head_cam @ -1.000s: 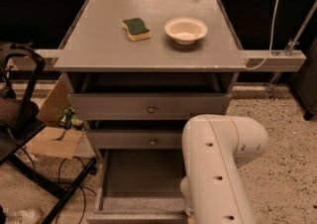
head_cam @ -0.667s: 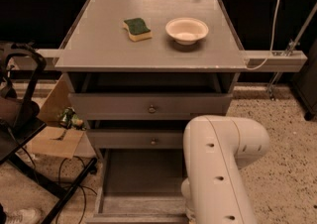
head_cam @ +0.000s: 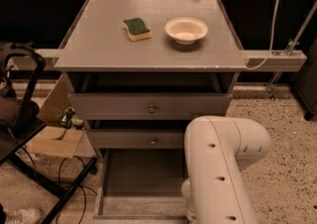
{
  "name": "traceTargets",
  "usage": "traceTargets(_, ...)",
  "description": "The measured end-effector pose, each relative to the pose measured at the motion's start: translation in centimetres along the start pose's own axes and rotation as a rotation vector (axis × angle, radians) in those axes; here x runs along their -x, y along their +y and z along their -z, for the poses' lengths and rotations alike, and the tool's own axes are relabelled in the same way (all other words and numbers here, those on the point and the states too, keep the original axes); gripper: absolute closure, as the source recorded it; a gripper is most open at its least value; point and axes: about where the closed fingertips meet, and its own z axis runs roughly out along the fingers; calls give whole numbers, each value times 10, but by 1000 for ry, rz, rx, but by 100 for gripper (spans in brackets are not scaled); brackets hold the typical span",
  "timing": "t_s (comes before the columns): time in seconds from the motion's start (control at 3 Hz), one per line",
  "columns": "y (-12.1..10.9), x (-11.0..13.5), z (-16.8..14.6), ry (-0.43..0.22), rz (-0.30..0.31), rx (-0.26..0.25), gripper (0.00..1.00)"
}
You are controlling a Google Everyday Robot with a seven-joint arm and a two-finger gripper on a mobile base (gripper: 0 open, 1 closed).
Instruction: Open bottom drawer
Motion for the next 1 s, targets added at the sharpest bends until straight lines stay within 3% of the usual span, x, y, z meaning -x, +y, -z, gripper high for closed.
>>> traceTargets(0.33, 0, 0, 0, 0, 0, 0, 83)
traceTargets(1.0, 0, 0, 0, 0, 0, 0, 35)
